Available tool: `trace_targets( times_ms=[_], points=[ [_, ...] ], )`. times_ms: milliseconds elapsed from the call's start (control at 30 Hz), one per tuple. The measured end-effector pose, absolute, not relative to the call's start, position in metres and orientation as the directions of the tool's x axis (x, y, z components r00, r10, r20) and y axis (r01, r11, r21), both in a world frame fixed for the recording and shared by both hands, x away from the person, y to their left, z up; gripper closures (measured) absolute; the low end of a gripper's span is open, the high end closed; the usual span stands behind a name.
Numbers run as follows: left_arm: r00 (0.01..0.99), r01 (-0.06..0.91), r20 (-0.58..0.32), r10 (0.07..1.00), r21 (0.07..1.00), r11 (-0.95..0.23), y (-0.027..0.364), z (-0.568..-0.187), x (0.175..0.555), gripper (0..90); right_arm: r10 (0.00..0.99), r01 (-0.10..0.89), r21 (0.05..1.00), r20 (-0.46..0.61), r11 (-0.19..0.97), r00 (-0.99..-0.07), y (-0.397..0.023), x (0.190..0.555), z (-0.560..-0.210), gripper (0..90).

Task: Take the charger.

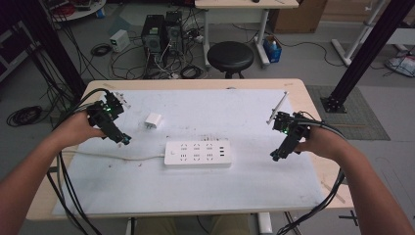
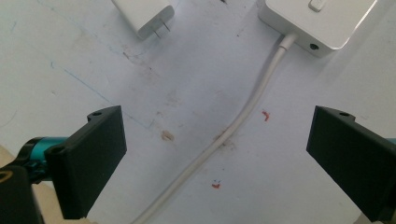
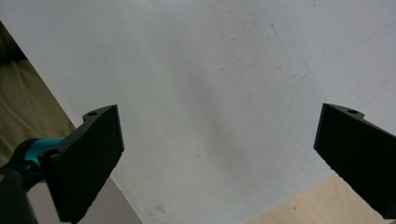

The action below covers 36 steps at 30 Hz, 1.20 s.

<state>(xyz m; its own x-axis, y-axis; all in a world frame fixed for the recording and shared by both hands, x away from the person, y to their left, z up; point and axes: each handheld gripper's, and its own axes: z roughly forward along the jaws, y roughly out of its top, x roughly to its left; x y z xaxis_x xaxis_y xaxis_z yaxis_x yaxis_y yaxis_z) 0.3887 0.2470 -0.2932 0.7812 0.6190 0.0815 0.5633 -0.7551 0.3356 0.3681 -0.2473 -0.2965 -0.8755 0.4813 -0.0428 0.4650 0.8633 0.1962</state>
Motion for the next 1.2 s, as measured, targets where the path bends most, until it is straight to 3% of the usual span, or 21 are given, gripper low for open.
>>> trace_targets(
  times_ms=[467,1000,1200],
  points=[
    [0.738,0.61,0.062,0.672,0.364,-0.704,0.247,-0.291,0.395,4.7,0.487,0.466,0.22,-0.048,0.857,-0.872,-0.241,0.364,-0.299,0.8],
    [0.515,0.768,-0.015,0.857,0.451,-0.454,0.223,-0.297,0.43,4.7,0.473,0.45,0.245,-0.043,0.859,-0.88,-0.239,0.366,-0.299,0.8],
    [0.444,0.814,-0.042,0.895,0.437,-0.383,0.216,-0.315,0.451,4.7,0.483,0.459,0.245,-0.043,0.854,-0.875,-0.242,0.365,-0.299,0.8]
  ],
)
